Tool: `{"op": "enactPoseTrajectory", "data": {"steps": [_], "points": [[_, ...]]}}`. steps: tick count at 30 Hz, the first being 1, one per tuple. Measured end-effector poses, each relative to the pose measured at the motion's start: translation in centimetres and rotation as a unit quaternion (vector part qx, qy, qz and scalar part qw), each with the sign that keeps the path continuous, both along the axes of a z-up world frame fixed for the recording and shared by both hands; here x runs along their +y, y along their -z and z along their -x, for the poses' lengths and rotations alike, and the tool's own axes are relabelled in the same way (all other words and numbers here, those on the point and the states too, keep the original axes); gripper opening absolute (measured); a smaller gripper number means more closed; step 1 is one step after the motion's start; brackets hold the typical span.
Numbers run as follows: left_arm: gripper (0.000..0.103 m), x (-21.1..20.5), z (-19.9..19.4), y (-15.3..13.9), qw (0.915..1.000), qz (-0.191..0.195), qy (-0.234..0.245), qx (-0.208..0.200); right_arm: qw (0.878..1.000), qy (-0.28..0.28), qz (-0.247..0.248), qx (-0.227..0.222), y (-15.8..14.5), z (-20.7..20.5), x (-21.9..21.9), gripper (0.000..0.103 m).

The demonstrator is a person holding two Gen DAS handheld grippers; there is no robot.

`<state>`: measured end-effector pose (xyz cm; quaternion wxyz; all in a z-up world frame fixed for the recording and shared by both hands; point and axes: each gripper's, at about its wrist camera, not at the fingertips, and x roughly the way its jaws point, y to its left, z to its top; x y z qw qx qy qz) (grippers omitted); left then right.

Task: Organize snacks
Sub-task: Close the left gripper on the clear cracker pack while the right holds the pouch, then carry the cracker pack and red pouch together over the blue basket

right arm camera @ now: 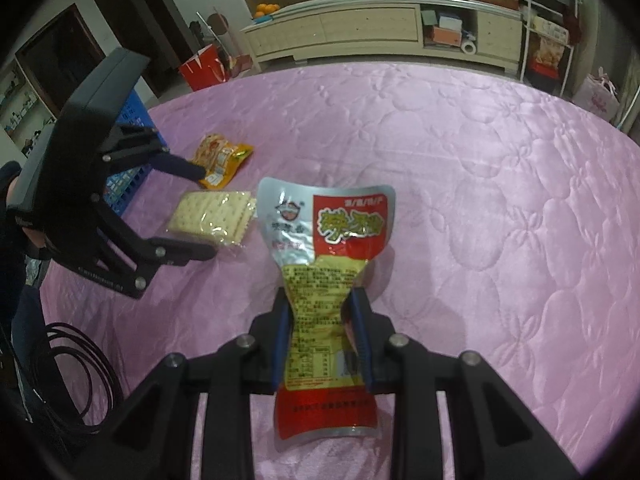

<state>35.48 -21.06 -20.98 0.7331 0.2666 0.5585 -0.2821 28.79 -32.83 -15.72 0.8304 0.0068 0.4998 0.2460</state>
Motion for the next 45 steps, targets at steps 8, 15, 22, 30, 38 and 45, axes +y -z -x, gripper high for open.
{"op": "enactPoseTrajectory", "data": {"steps": [8,15,22,30,38,45], "points": [[0.049,1.8,2.1,-1.5,0.9978,0.018,-0.059,-0.023,1.0,0.008,0.025,-0.006,-0.1,0.9,1.0,0.033],[0.049,4.5,5.0,-5.4,0.9908,0.061,-0.106,-0.057,0.999,0.021,0.027,-0.022,-2.9,2.4,1.5,0.033],[0.048,7.1,9.4,-10.8,0.9824,0.084,-0.127,-0.109,0.997,0.014,0.03,-0.062,-7.9,4.7,3.4,0.033],[0.048,8.9,12.7,-16.8,0.9735,0.094,-0.122,-0.169,0.995,0.017,0.014,-0.102,-13.4,7.2,5.9,0.033],[0.048,13.8,16.6,-20.9,0.9604,0.121,-0.131,-0.214,0.99,-0.015,-0.004,-0.139,-17.7,8.9,11.5,0.033],[0.048,19.8,17.6,-21.8,0.9504,0.116,-0.183,-0.223,0.986,-0.073,-0.012,-0.151,-19.4,9.6,18.0,0.033]]}}
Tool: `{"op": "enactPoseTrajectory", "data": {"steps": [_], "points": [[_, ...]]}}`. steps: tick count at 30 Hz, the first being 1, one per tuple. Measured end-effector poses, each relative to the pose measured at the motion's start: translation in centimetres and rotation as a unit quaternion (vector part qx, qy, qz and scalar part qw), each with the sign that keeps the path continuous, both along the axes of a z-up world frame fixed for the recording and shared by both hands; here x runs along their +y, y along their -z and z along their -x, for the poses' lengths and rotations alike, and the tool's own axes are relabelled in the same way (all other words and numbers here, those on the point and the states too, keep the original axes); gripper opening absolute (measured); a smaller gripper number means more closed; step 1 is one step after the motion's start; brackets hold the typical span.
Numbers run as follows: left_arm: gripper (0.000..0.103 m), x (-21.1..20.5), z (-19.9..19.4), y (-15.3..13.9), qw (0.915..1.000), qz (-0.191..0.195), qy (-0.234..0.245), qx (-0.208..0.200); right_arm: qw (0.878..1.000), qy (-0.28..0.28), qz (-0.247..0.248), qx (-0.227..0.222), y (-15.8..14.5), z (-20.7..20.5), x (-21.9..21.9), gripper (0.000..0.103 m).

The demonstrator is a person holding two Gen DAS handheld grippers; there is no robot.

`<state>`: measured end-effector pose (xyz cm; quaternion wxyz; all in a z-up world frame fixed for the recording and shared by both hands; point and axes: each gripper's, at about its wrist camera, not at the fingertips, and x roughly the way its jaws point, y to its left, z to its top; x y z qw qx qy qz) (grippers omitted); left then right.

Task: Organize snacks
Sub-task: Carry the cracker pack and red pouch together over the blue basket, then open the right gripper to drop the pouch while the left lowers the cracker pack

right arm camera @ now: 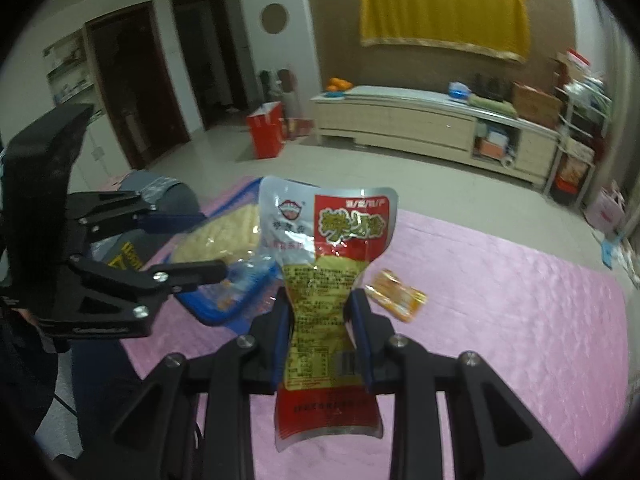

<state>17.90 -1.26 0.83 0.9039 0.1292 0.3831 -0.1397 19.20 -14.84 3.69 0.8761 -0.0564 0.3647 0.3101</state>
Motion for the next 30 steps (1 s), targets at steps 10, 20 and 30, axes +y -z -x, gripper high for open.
{"op": "enactPoseTrajectory", "data": {"steps": [10,20,30], "points": [[0.048,7.9,1.6,0.4,0.9973,0.018,-0.071,-0.004,0.999,-0.033,0.015,0.011,0.4,-2.0,6.7,0.033],[0.048,13.8,0.2,3.6,0.9917,0.037,-0.121,0.021,0.995,-0.074,0.057,0.033,3.5,-4.0,13.0,0.033],[0.048,15.4,-2.2,5.2,0.9898,0.05,-0.13,0.03,0.991,-0.076,0.097,0.058,6.8,-7.7,16.4,0.033]]}}
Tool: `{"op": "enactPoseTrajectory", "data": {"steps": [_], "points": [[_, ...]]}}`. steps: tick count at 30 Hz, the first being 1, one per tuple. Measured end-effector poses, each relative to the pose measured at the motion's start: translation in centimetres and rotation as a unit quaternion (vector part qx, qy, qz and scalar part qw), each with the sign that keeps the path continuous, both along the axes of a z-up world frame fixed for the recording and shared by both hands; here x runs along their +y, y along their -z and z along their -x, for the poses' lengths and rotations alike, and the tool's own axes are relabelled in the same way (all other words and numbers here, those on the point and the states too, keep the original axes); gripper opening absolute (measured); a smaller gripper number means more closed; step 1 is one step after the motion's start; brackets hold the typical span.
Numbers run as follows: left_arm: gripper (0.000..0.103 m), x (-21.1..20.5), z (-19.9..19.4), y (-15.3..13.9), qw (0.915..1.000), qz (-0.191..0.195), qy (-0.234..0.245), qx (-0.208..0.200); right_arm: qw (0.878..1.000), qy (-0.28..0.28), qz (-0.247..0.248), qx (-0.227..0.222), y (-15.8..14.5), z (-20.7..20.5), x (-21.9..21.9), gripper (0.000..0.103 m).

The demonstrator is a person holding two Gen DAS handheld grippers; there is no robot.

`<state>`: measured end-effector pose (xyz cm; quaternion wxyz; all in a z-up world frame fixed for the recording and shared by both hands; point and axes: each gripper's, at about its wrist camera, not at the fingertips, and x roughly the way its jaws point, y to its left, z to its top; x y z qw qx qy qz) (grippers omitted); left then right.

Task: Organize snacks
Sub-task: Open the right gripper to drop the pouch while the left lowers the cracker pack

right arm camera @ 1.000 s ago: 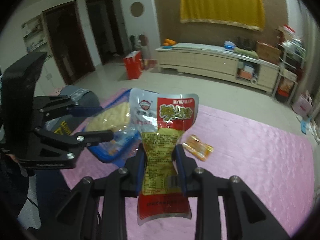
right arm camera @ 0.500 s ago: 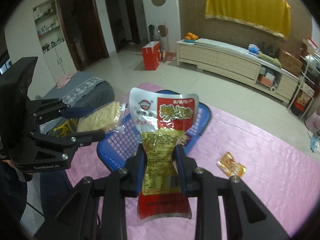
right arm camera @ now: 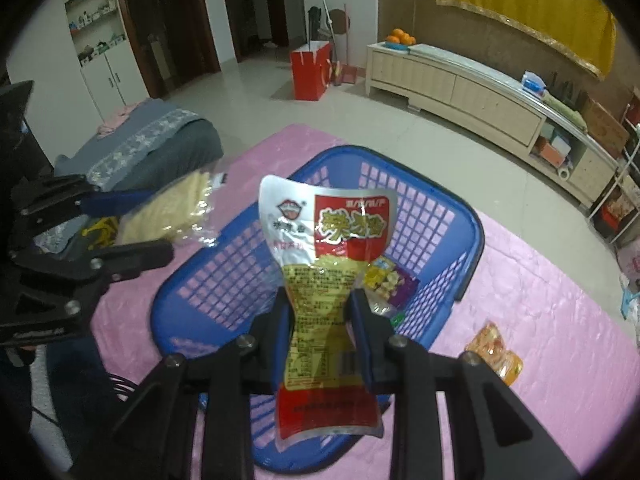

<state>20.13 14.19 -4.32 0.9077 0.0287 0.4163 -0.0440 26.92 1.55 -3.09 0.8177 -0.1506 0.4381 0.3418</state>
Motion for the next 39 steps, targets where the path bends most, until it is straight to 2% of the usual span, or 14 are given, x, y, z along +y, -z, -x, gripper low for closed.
{"op": "enactPoseTrajectory", "data": {"steps": [4,7,9,12,18,29,39], "points": [[0.048,0.3,-0.7,0.4,1.0,0.005,0.0,0.0,0.999,-0.009,0.034,-0.011,0.9,-1.1,1.0,0.034],[0.048,0.5,-1.1,0.8,1.0,0.008,-0.003,0.001,0.997,-0.017,0.05,-0.052,0.9,-1.2,1.5,0.04],[0.048,0.7,-1.3,1.0,0.9999,0.009,-0.006,0.004,0.996,-0.022,0.067,-0.061,1.3,-1.5,1.8,0.067],[0.048,0.6,-1.2,1.3,0.9999,0.01,-0.007,0.008,0.995,-0.017,0.076,-0.06,1.6,-1.8,1.7,0.086],[0.048,0.0,-0.9,1.2,0.9999,0.008,-0.004,0.01,0.996,0.005,0.072,-0.047,1.4,-1.5,0.0,0.088],[0.048,-2.7,-0.5,-0.1,0.9998,-0.002,0.02,0.0,0.998,0.039,0.033,-0.032,-0.7,0.4,-4.1,0.088],[0.048,-4.9,-1.7,0.7,0.9991,-0.009,0.041,0.009,0.997,0.068,0.019,-0.02,0.2,0.8,-6.5,0.088]]}}
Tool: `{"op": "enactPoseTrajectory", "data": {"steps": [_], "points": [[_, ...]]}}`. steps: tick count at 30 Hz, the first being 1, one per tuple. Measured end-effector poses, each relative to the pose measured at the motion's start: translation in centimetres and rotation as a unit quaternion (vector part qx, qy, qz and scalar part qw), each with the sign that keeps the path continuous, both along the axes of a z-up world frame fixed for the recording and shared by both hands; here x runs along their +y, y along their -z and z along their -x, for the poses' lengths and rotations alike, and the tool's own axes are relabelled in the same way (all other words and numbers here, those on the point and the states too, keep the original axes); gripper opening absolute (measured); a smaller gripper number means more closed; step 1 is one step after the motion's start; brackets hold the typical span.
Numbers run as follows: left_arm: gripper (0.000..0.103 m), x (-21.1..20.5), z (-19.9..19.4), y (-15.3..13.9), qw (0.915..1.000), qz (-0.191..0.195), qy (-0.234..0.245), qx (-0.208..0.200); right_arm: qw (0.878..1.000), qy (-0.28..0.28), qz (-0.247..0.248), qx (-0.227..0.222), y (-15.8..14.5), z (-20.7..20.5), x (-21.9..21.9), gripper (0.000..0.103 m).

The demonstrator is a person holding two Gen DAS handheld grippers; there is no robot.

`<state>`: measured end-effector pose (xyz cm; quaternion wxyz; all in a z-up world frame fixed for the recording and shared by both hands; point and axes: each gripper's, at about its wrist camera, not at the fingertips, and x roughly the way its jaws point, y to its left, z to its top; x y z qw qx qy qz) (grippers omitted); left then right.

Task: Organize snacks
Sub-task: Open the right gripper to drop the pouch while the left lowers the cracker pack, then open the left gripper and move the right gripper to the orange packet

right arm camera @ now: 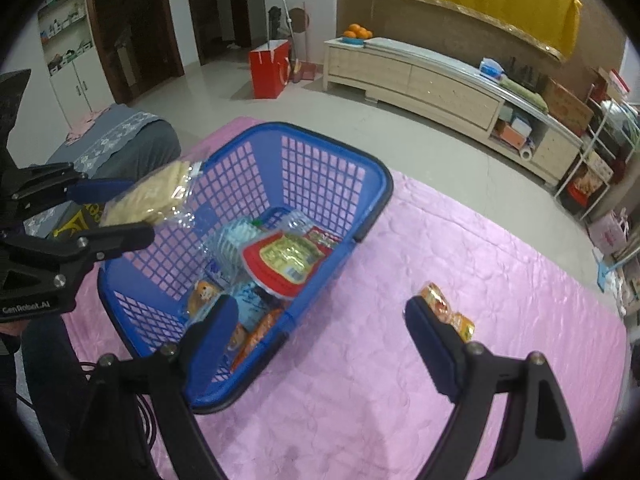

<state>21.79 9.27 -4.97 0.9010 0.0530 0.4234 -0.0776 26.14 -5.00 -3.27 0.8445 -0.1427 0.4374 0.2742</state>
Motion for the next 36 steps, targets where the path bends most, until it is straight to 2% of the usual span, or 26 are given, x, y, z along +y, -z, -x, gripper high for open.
{"op": "enactPoseTrajectory", "data": {"steps": [9,16,19,20,21,30,36], "points": [[0.048,0.4,-2.7,1.8,0.9997,-0.001,-0.014,0.02,1.0,0.022,0.003,0.016,1.9,-0.7,0.1,0.088],[0.048,1.3,-4.8,2.5,0.9993,-0.009,-0.03,0.02,1.0,0.008,0.008,0.027,2.6,-1.0,0.6,0.088],[0.06,2.0,-5.0,2.5,0.9991,0.009,-0.038,0.017,1.0,0.01,0.009,0.025,2.4,-0.9,0.1,0.088],[0.071,2.0,-4.9,2.5,0.999,0.016,-0.038,0.018,1.0,0.014,0.008,0.024,2.2,-1.0,-0.2,0.088],[0.078,2.0,-4.7,2.5,0.9989,0.022,-0.037,0.018,0.999,0.019,0.005,0.025,2.0,-1.1,-0.6,0.088],[0.081,-0.3,-2.5,1.3,0.9996,0.015,-0.011,0.02,0.998,0.051,-0.028,0.027,-0.4,-1.2,-3.7,0.088],[0.081,-1.9,-0.9,-1.4,0.9997,0.02,-0.01,-0.01,0.998,0.06,-0.033,0.012,-2.2,-0.1,-5.8,0.088]]}}
